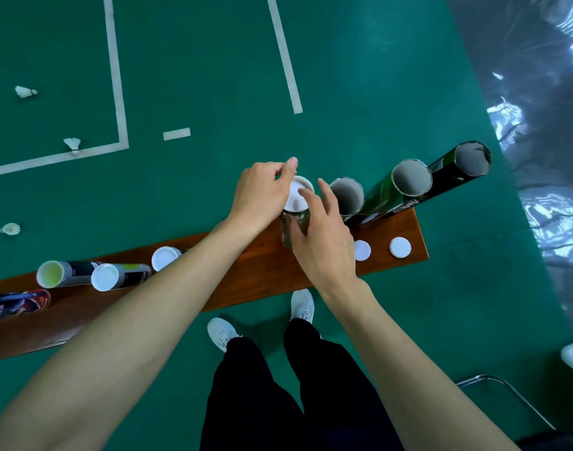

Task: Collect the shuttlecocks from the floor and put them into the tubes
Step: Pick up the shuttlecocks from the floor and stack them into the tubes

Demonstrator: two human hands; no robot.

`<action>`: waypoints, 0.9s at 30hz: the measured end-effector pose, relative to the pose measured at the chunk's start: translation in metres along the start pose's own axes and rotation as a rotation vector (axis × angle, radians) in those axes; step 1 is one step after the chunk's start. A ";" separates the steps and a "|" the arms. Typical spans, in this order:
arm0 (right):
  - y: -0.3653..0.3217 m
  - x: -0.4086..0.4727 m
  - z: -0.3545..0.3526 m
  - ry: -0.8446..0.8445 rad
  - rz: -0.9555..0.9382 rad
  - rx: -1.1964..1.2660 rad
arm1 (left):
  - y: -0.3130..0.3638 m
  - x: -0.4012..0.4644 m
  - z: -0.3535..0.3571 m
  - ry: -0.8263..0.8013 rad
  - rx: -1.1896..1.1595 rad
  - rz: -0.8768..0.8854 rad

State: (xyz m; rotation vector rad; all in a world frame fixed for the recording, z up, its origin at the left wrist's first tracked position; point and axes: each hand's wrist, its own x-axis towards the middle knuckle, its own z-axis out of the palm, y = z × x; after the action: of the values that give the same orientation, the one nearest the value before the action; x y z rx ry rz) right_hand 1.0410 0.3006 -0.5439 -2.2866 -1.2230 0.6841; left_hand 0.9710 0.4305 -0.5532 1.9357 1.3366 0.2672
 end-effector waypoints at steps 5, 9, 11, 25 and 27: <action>-0.002 -0.008 -0.008 0.175 -0.085 0.079 | 0.018 0.012 0.003 -0.039 0.052 0.035; 0.004 -0.017 -0.016 0.346 -0.087 0.159 | 0.027 0.017 0.016 -0.068 0.199 0.081; 0.009 -0.021 -0.018 0.384 -0.066 0.203 | 0.029 0.013 0.025 -0.058 0.340 0.139; 0.026 -0.020 -0.024 0.389 0.084 0.311 | 0.021 -0.004 0.042 0.051 0.536 0.184; 0.027 -0.019 -0.024 0.386 0.097 0.316 | 0.019 -0.007 0.044 0.059 0.521 0.184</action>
State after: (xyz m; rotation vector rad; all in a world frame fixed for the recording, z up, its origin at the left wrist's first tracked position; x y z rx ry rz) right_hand 1.0635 0.2674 -0.5374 -2.0940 -0.7700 0.4062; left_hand 1.0058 0.4007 -0.5691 2.5071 1.3608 0.0647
